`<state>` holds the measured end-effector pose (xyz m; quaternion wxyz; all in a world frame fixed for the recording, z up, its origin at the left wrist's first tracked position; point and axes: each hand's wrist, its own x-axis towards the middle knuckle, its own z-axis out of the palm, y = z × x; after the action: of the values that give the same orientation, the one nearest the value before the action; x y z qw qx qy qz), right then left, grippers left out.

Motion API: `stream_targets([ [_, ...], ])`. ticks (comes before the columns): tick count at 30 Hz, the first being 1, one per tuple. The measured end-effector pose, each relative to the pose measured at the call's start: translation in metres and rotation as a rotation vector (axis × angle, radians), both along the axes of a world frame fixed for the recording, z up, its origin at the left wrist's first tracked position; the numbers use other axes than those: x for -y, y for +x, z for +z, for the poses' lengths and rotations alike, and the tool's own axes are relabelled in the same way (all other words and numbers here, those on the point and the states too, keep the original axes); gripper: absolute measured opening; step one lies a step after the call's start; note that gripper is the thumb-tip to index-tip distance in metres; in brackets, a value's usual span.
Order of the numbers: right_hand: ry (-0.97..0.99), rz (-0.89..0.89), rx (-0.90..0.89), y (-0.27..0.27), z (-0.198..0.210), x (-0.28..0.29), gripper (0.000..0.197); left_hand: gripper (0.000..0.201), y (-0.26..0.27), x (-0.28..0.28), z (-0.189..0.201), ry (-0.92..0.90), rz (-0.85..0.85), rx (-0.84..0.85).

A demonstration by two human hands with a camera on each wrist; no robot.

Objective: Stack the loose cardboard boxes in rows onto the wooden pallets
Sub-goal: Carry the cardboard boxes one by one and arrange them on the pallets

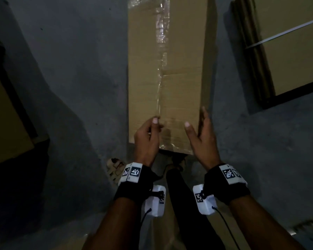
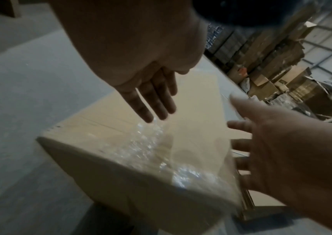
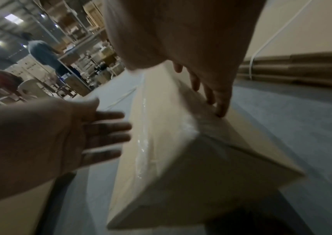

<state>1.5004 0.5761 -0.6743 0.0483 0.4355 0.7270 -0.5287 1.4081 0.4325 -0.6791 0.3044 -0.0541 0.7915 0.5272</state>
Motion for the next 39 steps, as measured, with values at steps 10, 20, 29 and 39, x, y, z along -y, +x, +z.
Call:
stream_targets([
  [10,0.088,0.115,0.106,0.027,-0.013,-0.057,0.081,0.095,-0.015,0.007,-0.061,-0.126,-0.107,0.165],
  [20,-0.134,0.018,0.166,0.021,-0.018,-0.063,0.069,0.09,-0.039,0.004,-0.066,-0.439,-0.255,0.155],
  [29,0.008,0.088,0.052,-0.066,-0.061,-0.14,0.102,0.106,-0.119,-0.067,-0.081,-0.17,-0.242,0.056],
  [39,0.017,0.175,0.034,-0.076,-0.05,-0.144,0.133,0.153,-0.116,-0.062,-0.07,-0.057,-0.338,0.003],
])
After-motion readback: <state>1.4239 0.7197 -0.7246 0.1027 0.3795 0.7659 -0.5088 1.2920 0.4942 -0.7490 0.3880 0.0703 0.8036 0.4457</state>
